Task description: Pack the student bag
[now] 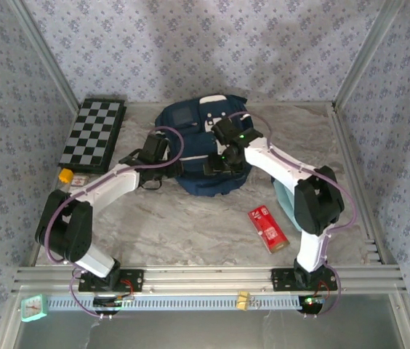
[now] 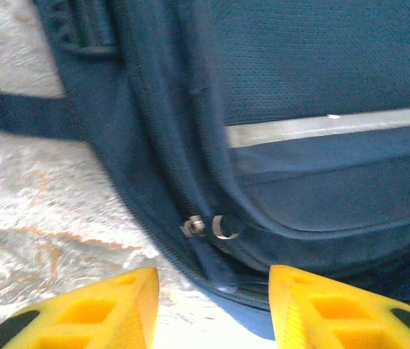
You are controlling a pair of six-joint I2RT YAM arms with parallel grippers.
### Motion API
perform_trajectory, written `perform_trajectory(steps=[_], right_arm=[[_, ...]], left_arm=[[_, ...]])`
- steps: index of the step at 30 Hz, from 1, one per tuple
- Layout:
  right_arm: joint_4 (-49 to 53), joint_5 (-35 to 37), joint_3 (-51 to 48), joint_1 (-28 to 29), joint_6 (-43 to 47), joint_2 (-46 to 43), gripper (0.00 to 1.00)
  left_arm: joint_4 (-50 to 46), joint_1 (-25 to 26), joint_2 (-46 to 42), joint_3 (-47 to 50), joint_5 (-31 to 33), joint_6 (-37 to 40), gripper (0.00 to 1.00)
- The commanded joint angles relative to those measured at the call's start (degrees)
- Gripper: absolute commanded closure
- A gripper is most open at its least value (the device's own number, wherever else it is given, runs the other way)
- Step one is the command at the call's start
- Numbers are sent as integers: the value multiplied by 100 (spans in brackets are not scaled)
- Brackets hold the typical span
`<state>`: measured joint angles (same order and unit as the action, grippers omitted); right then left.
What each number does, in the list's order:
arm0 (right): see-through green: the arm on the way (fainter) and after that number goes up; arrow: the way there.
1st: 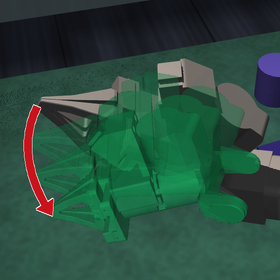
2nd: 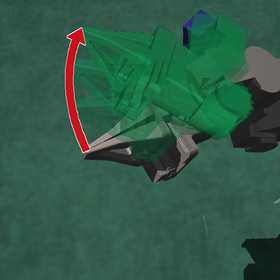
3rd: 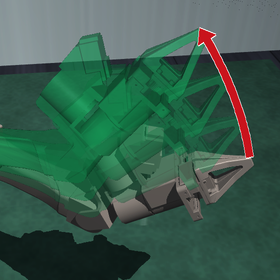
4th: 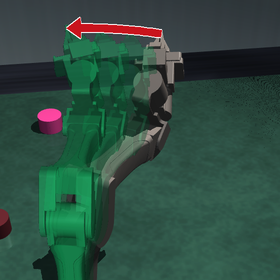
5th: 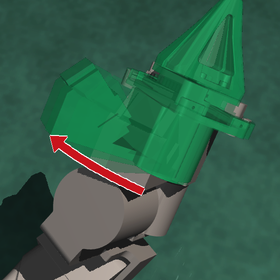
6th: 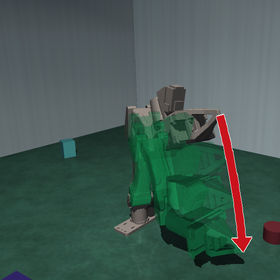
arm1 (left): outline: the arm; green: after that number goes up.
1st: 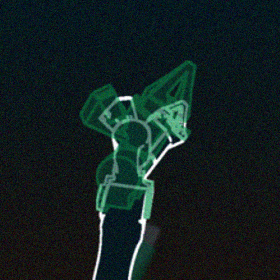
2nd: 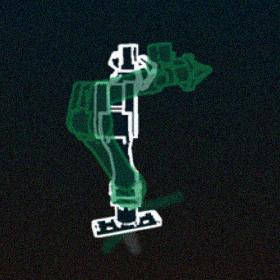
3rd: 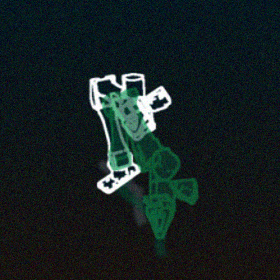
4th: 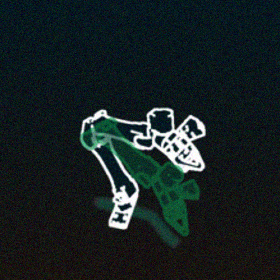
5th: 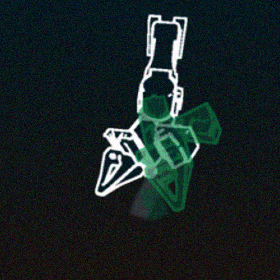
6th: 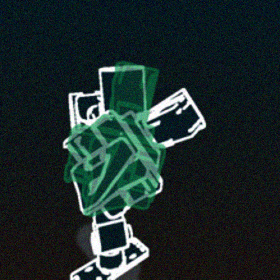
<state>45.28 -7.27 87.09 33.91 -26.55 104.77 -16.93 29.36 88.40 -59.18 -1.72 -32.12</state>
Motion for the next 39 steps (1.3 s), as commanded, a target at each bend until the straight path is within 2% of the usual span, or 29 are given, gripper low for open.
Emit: perform_trajectory(steps=[1,3,5,8,10,12,14,17,18,21,24,27,29,33,36,39], right_arm=[[300,13,-367,-358,-404,-633,35],[371,103,-572,-511,-457,-871,33],[582,432,-717,-706,-474,-1044,32],[960,1136,-916,-1083,-524,-1333,28],[971,1350,-1185,-1482,-568,-1601,23],[1068,1463,-1340,-1912,-615,-1806,19],[1137,1596,-1489,-2301,-636,-1985,15],[1100,1718,-1718,-2769,-622,-2238,6],[1080,1675,-1795,-2959,-632,-2275,0],[986,1147,-2125,-3495,-616,-2309,0],[881,872,-2315,-3716,-580,-2344,0],[923,653,-2433,-3834,-504,-2388,0],[1024,618,-2476,-3878,-442,-2454,0],[997,539,-2716,-4050,-385,-2675,0],[1004,358,-2849,-4151,-386,-2751,0],[1026,347,-2914,-4191,-374,-2840,0]], left_arm=[[-15,389,137,-353,235,753,51],[-254,440,353,-649,301,966,51],[-334,515,556,-891,98,1167,51],[-319,825,812,-1171,225,1508,50],[-483,913,1131,-1418,275,1575,50],[-706,913,1473,-1625,273,1473,52],[-606,944,1657,-1601,-4,1330,53],[-340,1225,1862,-1562,-129,1027,52],[-253,1326,1969,-1595,-201,945,52],[-232,1646,2390,-1966,-299,644,54],[-249,1849,2653,-2406,-321,440,56],[-314,1880,2491,-2680,-261,418,56],[-492,1872,2164,-2630,99,748,56],[-514,1869,1751,-2329,757,2283,51],[-750,1868,2082,-2539,1235,3202,50],[-961,1904,2540,-2884,1382,3767,46]])
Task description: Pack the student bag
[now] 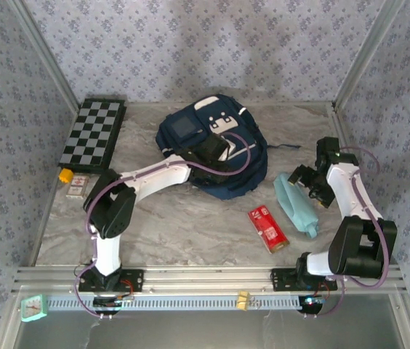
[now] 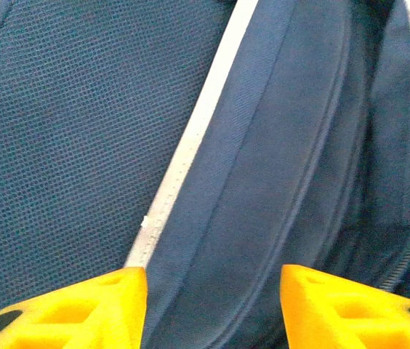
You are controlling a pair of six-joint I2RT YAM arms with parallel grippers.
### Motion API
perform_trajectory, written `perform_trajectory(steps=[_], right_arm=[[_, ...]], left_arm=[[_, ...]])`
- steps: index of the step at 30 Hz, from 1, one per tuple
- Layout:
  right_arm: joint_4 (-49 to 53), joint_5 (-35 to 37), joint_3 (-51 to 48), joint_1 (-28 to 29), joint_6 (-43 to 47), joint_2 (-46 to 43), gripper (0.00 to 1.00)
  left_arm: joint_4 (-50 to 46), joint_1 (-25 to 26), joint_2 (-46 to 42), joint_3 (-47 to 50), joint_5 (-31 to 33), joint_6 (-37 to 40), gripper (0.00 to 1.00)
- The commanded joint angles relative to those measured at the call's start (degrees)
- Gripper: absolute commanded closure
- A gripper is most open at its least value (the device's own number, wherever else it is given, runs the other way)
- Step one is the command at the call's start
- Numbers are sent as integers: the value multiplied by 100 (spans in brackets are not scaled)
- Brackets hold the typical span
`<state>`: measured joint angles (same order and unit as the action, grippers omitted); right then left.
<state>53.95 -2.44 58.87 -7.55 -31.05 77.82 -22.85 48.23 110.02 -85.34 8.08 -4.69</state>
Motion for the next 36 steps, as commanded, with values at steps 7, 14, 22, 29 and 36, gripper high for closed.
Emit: perform_trajectory(steps=[7,14,22,29,36], right_arm=[[136,-301,-69,-106,56,-182,0],[94,-347,-62,-96,116,-122,0],[192,-315,-25,-77,219,-117,0],[325,-426,113,144,395,59,0],[750,87,404,747,582,335,0]], left_arm=[[-381,264,1004,-894,692,1739,28],[-133,218,1504,-1289,1620,1776,24],[-165,-79,1405,-1642,1349,1722,76],[-681,-381,1060,-2133,1234,1263,100],[-1166,-424,243,-2270,1302,494,100]])
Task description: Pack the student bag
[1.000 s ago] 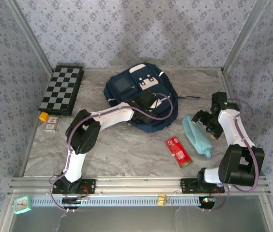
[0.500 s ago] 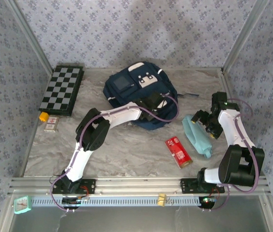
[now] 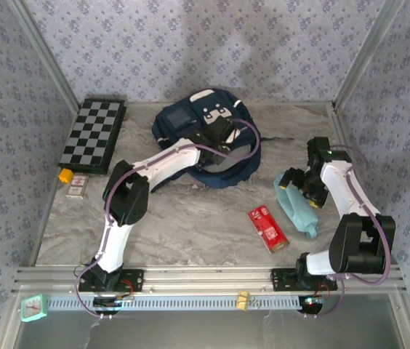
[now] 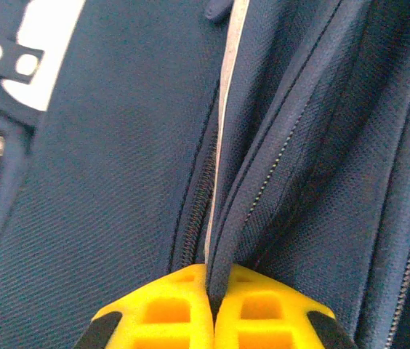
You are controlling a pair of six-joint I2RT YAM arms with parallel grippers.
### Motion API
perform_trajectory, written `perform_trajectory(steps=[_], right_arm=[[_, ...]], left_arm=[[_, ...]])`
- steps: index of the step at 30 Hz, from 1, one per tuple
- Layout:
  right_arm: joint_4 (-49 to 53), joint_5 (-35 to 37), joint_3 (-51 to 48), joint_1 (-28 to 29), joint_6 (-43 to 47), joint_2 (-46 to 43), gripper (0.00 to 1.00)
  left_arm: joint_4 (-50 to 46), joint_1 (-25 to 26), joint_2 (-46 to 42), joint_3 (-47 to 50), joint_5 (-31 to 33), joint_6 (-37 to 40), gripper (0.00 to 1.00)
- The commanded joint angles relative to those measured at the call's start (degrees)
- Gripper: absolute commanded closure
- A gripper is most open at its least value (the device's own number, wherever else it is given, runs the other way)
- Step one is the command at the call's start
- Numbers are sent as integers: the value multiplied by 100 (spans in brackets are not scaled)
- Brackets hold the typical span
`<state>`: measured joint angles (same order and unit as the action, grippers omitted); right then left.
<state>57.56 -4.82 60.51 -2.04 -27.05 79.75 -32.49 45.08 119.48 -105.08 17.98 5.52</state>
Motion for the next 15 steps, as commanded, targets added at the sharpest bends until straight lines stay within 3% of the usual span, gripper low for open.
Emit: perform_trajectory(steps=[1,4,7,10,15], right_arm=[[422,464,276,303,195,173,0],[378,475,292,480,361,349,0],[578,1111,436,675,391,625,2],[505,1057,405,750,393,776,3],[372,1157,396,754,419,1185,15]], left_arm=[[-232,-113,-812,-248,273,-619,100],[-375,-114,-1062,-141,331,-837,100],[-395,-135,-1320,15,259,-844,100],[-439,-193,-1494,125,253,-924,100],[-271,-224,-1920,606,-83,-1035,100]])
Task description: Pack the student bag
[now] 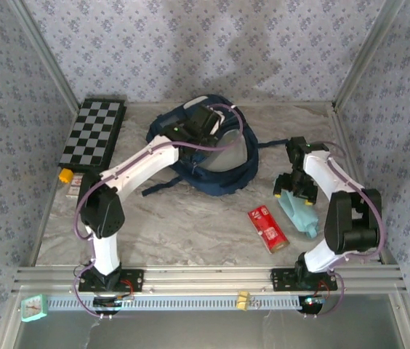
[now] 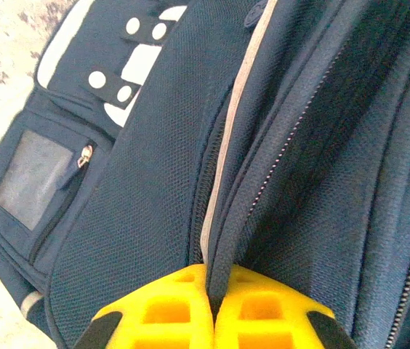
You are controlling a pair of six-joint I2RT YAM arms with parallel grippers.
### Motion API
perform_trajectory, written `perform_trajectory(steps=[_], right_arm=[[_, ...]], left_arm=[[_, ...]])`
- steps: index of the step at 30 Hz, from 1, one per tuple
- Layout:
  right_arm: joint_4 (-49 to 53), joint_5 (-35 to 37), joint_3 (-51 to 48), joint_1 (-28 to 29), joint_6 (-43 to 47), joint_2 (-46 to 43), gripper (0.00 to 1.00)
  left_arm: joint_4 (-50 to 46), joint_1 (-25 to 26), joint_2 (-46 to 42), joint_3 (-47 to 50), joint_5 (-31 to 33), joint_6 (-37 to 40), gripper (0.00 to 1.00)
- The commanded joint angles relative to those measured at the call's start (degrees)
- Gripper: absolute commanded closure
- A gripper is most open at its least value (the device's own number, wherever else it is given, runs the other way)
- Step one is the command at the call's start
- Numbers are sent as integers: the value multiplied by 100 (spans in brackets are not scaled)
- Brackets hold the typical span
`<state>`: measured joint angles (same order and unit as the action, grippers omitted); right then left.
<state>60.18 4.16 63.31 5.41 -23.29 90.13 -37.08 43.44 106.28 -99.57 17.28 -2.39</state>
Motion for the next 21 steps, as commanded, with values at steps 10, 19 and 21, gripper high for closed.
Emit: perform_trajectory(steps=[10,19,21], right_arm=[[-104,404,177,-17,228,435,62],[-169,252,327,-182,404,447,96],[-194,193,356,-194,419,392,100]], left_arm=[[356,-152,-1120,715,-469,-400,100],[380,-181,-1254,899,-694,-515,100],[467,-187,-1293,971,-726,-534,100]])
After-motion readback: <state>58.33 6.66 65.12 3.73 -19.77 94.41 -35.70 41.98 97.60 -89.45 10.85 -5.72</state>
